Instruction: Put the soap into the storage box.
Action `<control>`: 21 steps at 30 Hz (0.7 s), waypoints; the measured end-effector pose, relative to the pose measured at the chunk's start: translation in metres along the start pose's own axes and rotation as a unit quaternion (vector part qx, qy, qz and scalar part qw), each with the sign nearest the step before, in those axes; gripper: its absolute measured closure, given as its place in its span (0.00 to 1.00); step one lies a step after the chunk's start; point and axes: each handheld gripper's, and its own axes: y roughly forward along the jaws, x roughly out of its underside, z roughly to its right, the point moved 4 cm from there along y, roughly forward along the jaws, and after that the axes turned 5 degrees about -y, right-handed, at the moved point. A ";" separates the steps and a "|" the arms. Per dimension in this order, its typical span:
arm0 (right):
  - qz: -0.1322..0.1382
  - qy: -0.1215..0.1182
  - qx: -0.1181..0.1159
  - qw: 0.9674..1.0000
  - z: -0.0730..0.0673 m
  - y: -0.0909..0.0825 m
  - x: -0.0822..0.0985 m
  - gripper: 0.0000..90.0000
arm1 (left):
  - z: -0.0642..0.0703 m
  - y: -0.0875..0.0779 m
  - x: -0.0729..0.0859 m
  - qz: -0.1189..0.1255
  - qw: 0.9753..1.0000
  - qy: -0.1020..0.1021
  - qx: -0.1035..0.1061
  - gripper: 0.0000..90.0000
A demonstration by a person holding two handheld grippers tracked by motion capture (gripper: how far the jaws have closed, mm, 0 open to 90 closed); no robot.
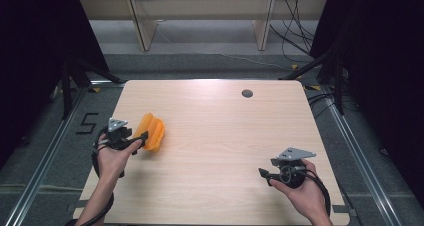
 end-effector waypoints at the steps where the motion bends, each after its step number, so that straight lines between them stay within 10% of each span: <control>1: 0.002 -0.006 0.001 1.000 0.001 0.001 0.000 0.46 | -0.001 -0.003 0.000 -0.002 1.000 0.000 0.003 0.37; 12: -0.002 0.000 0.000 1.000 0.002 0.000 0.001 0.46 | -0.012 -0.037 0.012 0.003 1.000 0.015 0.019 0.34; 17: 0.007 0.003 0.006 1.000 0.003 -0.001 0.001 0.47 | -0.022 -0.048 0.036 0.014 0.997 0.002 0.075 0.34; 21: 0.024 0.005 0.016 1.000 0.005 -0.003 0.000 0.47 | -0.035 -0.052 0.061 0.049 0.996 0.000 0.076 0.34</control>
